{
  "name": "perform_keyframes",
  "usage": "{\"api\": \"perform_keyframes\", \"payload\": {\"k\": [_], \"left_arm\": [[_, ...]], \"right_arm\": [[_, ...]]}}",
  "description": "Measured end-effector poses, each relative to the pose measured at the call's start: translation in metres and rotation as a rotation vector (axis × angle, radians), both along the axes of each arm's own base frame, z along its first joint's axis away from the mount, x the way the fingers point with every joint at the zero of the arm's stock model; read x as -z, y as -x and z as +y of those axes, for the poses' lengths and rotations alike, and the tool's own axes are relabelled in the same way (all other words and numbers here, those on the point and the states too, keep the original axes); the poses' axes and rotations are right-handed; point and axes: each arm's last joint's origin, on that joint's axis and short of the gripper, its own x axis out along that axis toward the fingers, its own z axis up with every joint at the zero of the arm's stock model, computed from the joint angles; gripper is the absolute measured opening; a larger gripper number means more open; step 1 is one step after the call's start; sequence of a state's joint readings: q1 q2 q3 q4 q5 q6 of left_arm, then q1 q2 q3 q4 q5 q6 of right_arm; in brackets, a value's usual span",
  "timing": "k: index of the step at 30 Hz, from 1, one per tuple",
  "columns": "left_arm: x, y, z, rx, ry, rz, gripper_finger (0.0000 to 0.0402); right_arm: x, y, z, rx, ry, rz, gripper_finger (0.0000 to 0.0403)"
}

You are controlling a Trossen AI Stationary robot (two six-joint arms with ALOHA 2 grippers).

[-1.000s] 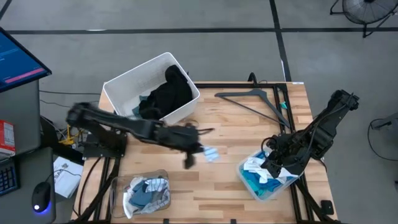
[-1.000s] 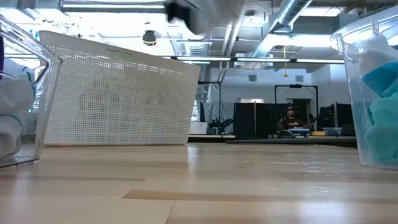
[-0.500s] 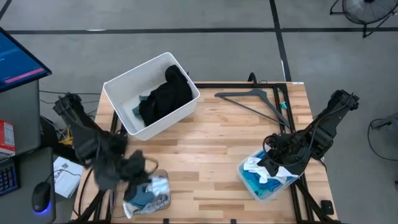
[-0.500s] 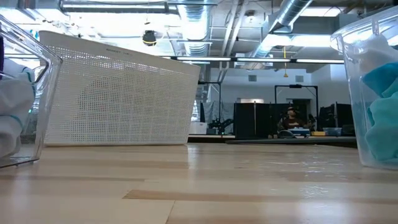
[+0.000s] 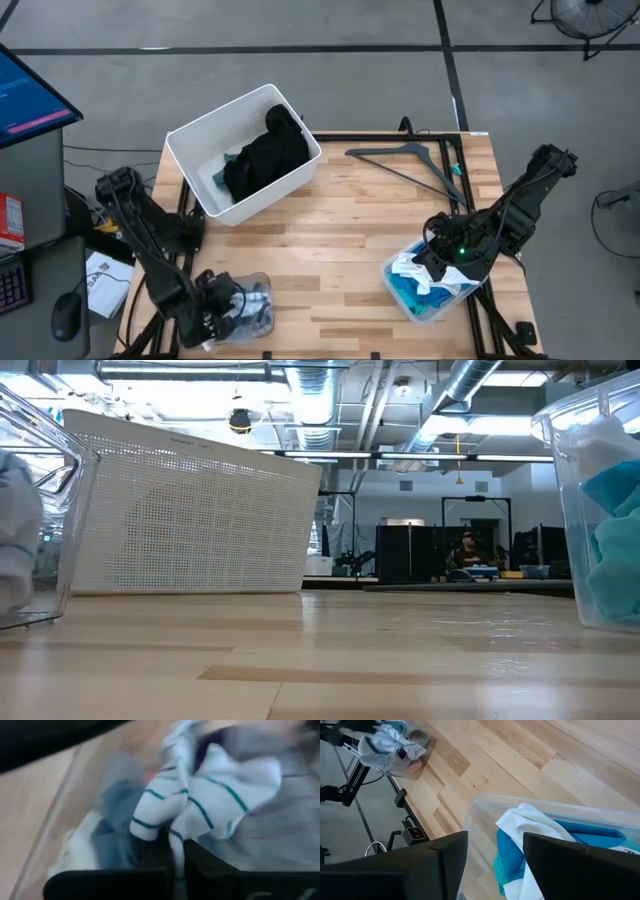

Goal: Pick & Place Cloths
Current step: Put the striped white sock into the left transparent bin

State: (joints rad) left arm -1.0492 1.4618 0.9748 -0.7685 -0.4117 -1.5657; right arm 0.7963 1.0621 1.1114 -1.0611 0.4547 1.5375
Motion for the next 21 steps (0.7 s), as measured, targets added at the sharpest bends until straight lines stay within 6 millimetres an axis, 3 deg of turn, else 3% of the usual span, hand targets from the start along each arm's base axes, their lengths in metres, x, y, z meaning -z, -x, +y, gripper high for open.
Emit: {"api": "perform_keyframes", "payload": {"k": [5,9,15,21], "left_arm": [[0.037,0.008,0.007,-0.093,0.006,0.177,0.0],[0.051,0.013,0.011,-0.087,0.03,0.288,0.0003],[0.046,0.013,0.015,-0.055,0.061,0.315,0.0044],[0.017,0.01,0.03,-0.069,0.178,0.249,0.0126]], "right_arm": [[0.0,0.0,0.0,-0.001,-0.001,0.001,0.0183],[0.0,0.0,0.0,-0.004,0.0,0.002,0.0182],[0.0,0.0,0.0,-0.023,0.016,0.002,0.019],[0.0,0.0,0.0,-0.053,0.042,0.001,0.0218]]}}
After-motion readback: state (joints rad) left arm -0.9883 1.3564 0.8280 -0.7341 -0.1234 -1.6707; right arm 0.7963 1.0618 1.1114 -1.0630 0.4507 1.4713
